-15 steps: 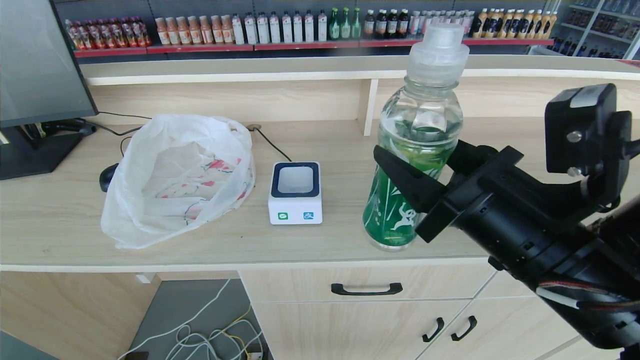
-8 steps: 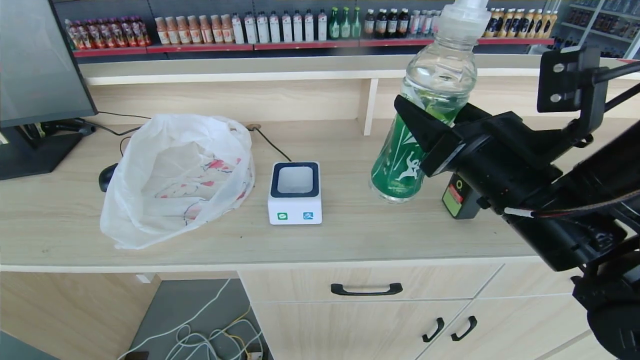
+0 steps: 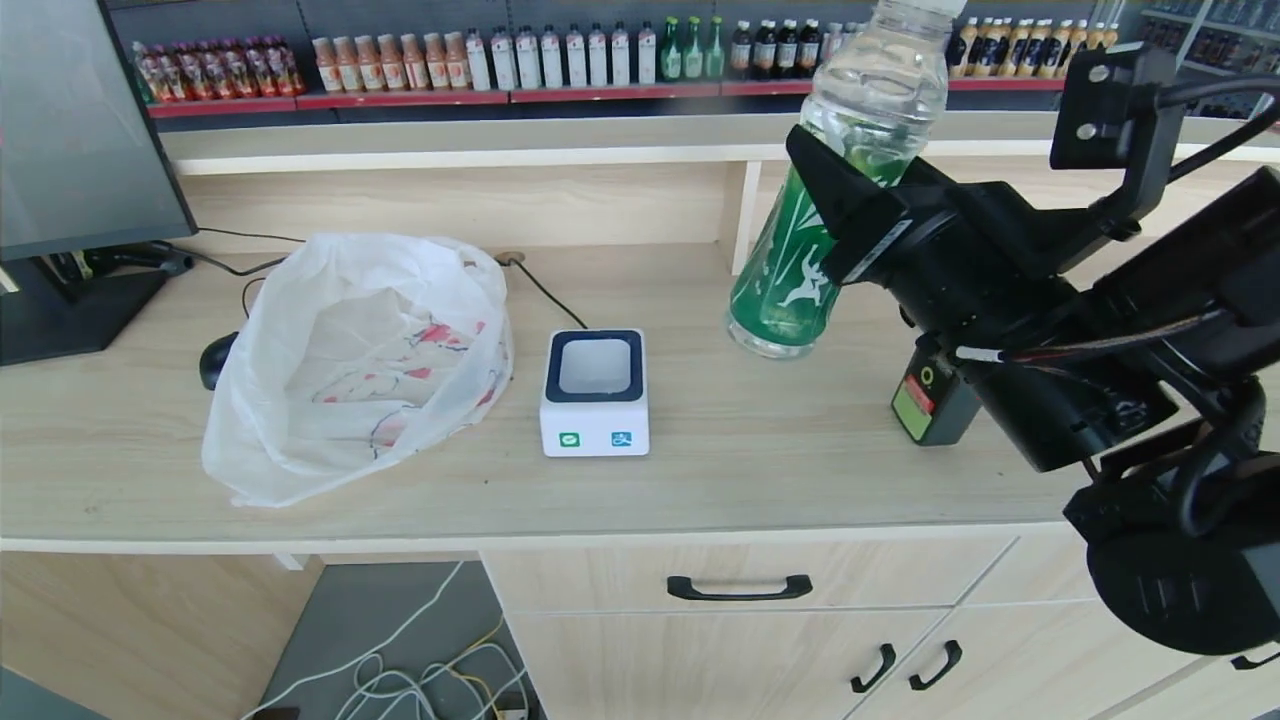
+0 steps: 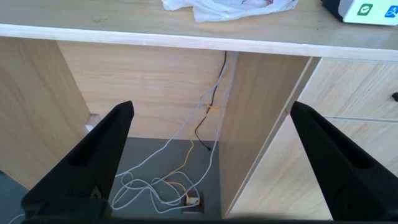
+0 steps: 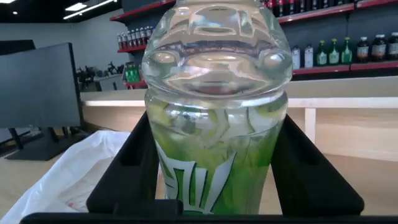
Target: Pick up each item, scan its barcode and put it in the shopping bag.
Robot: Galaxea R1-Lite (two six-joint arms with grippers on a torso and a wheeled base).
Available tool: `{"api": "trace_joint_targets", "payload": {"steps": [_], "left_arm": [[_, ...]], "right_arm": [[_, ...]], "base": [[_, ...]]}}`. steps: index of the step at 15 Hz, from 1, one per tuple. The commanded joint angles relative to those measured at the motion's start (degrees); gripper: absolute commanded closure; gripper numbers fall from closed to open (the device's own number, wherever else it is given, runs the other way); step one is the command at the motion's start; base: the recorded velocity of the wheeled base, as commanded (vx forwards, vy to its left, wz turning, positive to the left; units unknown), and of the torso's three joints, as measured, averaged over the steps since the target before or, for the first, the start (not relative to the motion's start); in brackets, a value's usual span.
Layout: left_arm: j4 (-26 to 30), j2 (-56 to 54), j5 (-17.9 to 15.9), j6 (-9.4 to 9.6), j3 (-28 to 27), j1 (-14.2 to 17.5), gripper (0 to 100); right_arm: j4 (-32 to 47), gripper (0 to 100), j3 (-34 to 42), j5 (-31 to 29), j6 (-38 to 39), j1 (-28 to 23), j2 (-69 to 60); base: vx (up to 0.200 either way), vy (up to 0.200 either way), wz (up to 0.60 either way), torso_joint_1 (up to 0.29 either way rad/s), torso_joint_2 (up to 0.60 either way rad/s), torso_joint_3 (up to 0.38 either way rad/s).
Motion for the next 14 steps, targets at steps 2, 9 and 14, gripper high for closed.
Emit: {"api": "trace_joint_targets", "payload": {"steps": [2,9,14], "left_arm": [[0.0,0.0,0.0,-0.01,0.0,-0.1,0],[0.0,0.0,0.0,-0.01,0.0,-0.1,0],[-0.1,0.0,0.0,0.17,0.0,-0.1,0]], "right_arm": [[0.2,100,-0.1,0.0,0.3,-0.1,0.8],[-0.7,100,-0.7,0.0,2.2,-0.1,0.5],[-0.7,100,-0.7,0.1,2.2,0.0,2.0]], "base": [[0.000,0.200,0.00,0.022,0.01,0.000],[0.000,0.200,0.00,0.003,0.00,-0.001],[0.000,0.000,0.00,0.000,0.00,0.000]]}}
